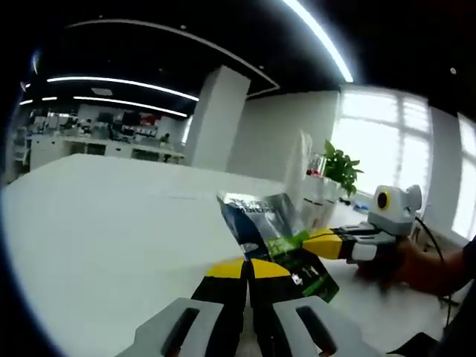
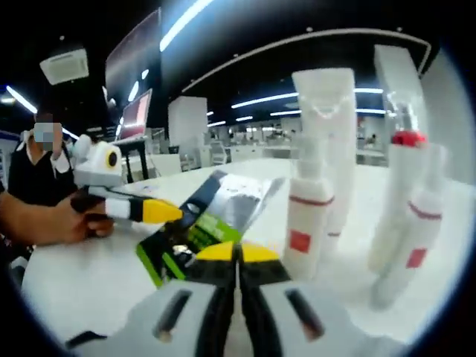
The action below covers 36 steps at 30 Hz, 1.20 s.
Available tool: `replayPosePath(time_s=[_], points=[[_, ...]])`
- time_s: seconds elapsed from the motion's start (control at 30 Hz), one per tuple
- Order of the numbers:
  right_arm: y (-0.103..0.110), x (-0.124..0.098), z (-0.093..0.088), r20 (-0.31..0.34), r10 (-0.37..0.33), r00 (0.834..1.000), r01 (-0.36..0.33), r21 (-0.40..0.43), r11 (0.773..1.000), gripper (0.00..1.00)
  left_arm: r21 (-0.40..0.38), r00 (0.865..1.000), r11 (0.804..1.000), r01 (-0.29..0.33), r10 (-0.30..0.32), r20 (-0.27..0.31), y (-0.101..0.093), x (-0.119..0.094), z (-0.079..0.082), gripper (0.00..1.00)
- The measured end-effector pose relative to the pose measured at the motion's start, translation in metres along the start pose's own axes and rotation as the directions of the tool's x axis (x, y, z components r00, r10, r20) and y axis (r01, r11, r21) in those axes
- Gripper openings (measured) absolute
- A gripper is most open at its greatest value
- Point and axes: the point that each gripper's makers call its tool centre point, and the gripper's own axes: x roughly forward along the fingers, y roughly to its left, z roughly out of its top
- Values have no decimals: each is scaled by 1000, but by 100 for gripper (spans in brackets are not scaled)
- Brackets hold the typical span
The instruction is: Arrange the skincare products in the storage area until every visible bottle or jar stands upright without overlapping.
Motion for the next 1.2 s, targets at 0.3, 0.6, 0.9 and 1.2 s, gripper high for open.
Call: replayPosePath(time_s=[0.3,0.6,0.9,1.2], points=[[-7,11,-4,-30,-30,999,27,-95,995,0,50,999,998,-27,29,-31,-1,4,-6,0],[-12,22,-8,-72,-68,995,50,-222,974,0,116,996,992,-59,67,-67,-1,6,-14,0],[-10,25,-16,-120,-101,988,55,-341,938,1,191,987,977,-90,113,-111,3,7,-23,1],[-6,21,-17,-124,-146,981,77,-442,894,3,250,979,961,-118,155,-132,13,10,-25,2]])
